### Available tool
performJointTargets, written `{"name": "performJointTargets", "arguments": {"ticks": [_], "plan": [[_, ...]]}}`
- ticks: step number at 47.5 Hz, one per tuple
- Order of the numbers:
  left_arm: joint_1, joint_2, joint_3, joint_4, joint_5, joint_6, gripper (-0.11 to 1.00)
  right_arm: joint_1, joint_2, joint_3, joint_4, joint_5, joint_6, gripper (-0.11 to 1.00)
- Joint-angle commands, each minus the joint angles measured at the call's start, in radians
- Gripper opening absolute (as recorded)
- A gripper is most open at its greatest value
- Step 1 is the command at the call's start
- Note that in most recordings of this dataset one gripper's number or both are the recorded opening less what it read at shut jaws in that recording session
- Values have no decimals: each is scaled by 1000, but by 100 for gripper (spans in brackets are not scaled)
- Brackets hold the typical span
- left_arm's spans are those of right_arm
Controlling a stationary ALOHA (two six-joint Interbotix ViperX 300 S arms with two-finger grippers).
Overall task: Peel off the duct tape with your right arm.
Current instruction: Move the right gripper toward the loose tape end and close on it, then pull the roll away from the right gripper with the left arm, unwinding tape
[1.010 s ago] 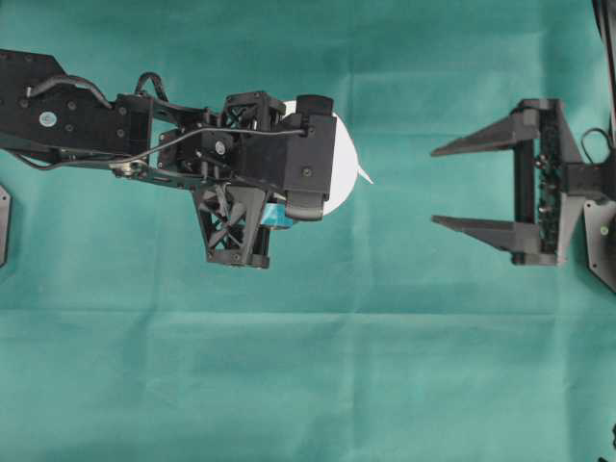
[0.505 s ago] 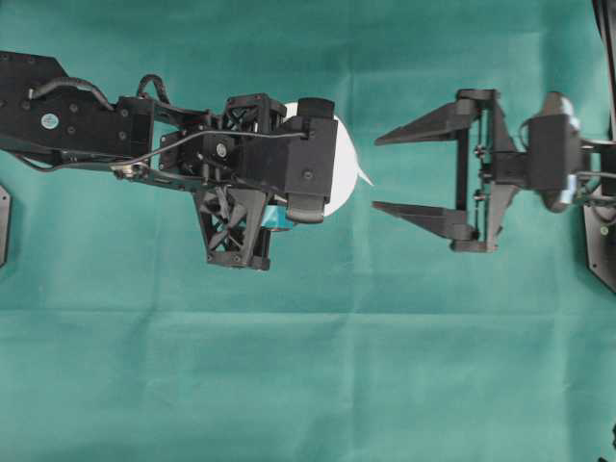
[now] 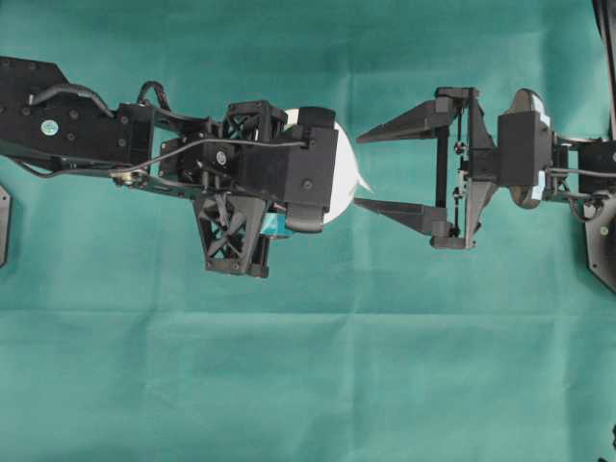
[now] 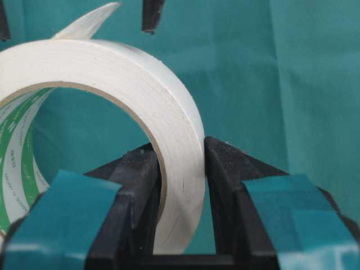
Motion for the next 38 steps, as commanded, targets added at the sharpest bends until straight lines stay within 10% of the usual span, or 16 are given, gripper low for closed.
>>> {"name": "performJointTargets", "arguments": {"ticks": [1, 21, 38], "plan": [[-5, -15, -37, 3, -5, 2, 21, -2, -6, -23, 5, -6, 0, 67], [-8, -17, -37, 5, -3, 2, 21, -3, -6, -15, 3, -5, -3, -4], [-14, -17, -35, 3, -3, 2, 21, -3, -6, -15, 2, -5, -3, -10]]}}
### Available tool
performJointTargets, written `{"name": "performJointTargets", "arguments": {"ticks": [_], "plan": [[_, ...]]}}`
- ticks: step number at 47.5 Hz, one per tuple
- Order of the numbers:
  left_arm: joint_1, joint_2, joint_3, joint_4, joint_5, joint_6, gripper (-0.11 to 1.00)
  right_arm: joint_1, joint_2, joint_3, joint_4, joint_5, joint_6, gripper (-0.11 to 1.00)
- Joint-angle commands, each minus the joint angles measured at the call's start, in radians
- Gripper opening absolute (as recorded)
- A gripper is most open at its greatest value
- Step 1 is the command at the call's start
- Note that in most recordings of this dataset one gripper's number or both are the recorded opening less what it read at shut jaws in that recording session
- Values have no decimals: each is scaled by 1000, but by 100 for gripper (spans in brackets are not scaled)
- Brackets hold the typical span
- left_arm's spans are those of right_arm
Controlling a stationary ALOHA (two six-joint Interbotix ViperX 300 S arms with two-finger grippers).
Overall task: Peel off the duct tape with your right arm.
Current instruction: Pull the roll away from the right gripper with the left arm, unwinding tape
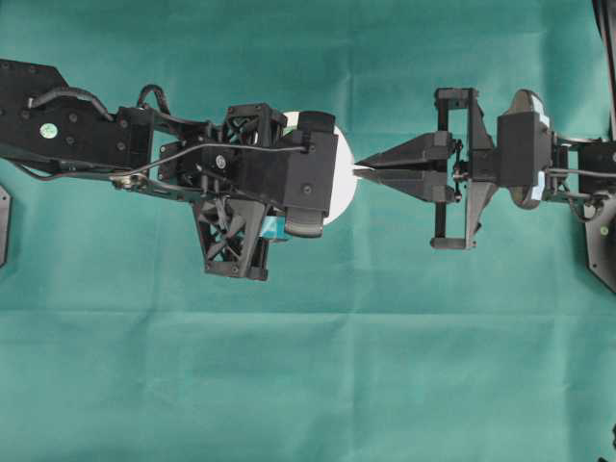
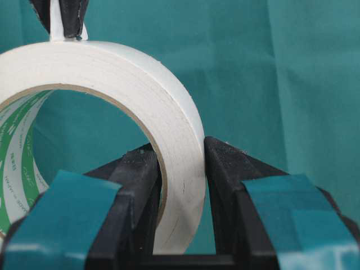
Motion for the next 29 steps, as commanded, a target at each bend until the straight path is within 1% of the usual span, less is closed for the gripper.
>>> {"name": "performJointTargets", "arguments": {"ticks": [1, 13, 21, 25, 29], "plan": [[-8, -17, -35, 2, -6, 3, 21, -3, -8, -15, 0, -6, 2, -10], [-8, -17, -32, 2, -6, 3, 21, -3, -11, -12, 0, -6, 2, -10], [-18, -21, -29, 2, -6, 5, 21, -20, -17, -2, 3, -6, 5, -10], [-38, -25, -29, 3, 0, 29, 21, -28, -20, 2, 5, -6, 5, -10], [-58, -25, -29, 3, 11, 80, 21, -34, -23, 2, 5, -9, 5, -10]]}}
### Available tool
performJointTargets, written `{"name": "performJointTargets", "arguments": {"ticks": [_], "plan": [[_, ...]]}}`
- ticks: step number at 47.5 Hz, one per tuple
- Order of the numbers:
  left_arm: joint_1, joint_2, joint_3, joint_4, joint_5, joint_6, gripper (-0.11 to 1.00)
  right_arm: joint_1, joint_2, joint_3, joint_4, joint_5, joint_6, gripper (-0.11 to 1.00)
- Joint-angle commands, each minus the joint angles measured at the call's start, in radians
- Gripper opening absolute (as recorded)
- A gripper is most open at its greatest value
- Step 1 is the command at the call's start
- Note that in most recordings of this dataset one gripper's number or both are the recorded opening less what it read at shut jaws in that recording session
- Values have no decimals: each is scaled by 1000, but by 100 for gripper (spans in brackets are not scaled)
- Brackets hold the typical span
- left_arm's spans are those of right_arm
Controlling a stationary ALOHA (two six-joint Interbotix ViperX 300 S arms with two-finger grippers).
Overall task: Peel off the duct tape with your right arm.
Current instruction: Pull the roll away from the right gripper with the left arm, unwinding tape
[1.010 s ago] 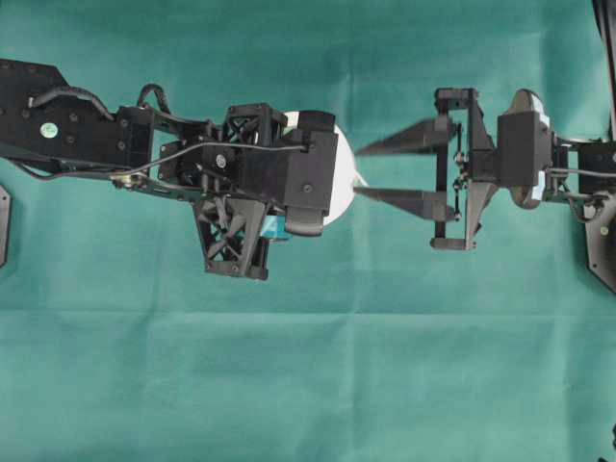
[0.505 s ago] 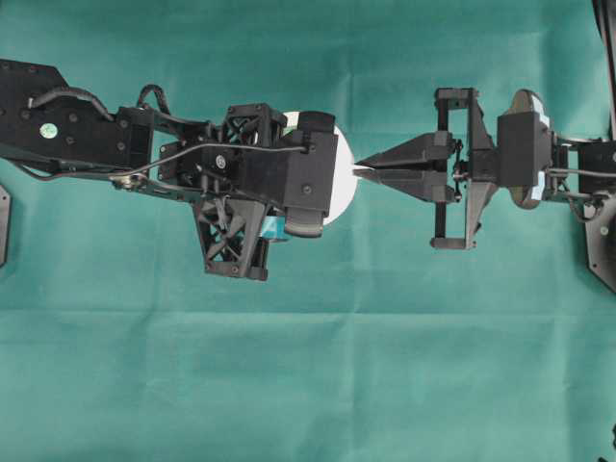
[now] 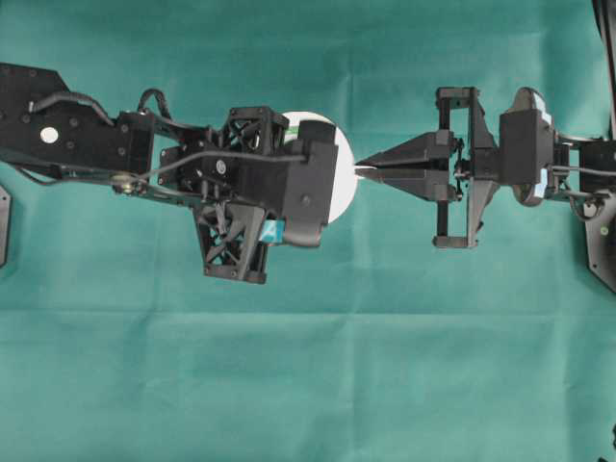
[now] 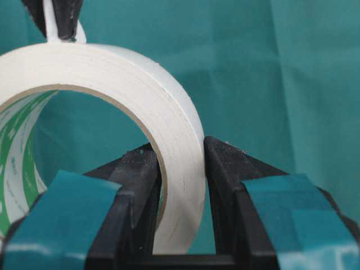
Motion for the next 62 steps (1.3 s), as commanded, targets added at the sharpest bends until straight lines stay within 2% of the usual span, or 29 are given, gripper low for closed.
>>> {"name": "performJointTargets", "arguments": {"ticks": [1, 7, 31, 45, 54, 62], "plan": [[-46, -25, -29, -3, 8, 46, 21, -21, -20, -6, 6, -9, 2, -10], [-72, -25, -29, -5, 18, 97, 21, -32, -20, -6, 6, -11, 2, -10], [-87, -46, 5, -5, 20, 98, 21, -63, -23, -5, 11, -9, 2, -10], [-130, -60, 28, -5, 18, 117, 21, -83, -23, -3, 11, -11, 2, -10], [-178, -75, 48, -5, 15, 209, 21, -91, -23, -6, 11, -12, 2, -10], [-224, -92, 78, -6, -6, 359, 21, -98, -23, -6, 11, -18, 3, -10]]}}
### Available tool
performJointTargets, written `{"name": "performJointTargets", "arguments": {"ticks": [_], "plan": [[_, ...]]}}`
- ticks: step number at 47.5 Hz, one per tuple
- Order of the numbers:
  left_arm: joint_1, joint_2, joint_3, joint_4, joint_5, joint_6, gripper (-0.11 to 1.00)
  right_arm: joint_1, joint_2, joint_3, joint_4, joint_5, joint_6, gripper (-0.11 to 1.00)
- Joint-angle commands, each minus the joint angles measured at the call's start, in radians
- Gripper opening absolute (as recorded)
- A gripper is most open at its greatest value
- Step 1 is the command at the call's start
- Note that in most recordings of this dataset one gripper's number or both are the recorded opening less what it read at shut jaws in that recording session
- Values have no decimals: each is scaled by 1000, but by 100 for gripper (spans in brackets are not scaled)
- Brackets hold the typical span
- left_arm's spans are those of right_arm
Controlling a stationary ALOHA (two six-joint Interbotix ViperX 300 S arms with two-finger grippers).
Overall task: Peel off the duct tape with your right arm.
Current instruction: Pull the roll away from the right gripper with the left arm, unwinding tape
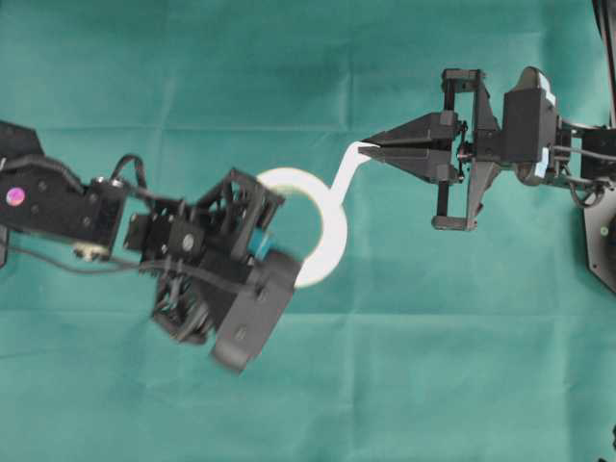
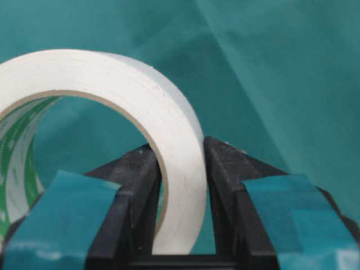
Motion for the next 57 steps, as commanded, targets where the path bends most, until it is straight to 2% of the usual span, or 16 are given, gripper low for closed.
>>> {"name": "performJointTargets", "arguments": {"ticks": [1, 4, 9, 33, 44, 57], "plan": [[-67, -44, 2, -6, -25, 67, 21, -29, -15, -9, 8, -15, 0, -10], [-81, -52, 15, -8, -41, 117, 21, -29, -15, -8, 8, -23, 0, -10], [-100, -66, 34, -9, -67, 156, 21, -31, -15, -8, 8, -31, 0, -10], [-207, -176, 158, -9, -278, 190, 21, -48, -12, -8, 9, -35, 2, -10], [-250, -212, 190, -9, -383, 290, 21, -52, -12, -6, 9, -35, 2, -10], [-252, -253, 236, -9, -551, 368, 21, -54, -12, 5, 15, -35, 40, -10]]}}
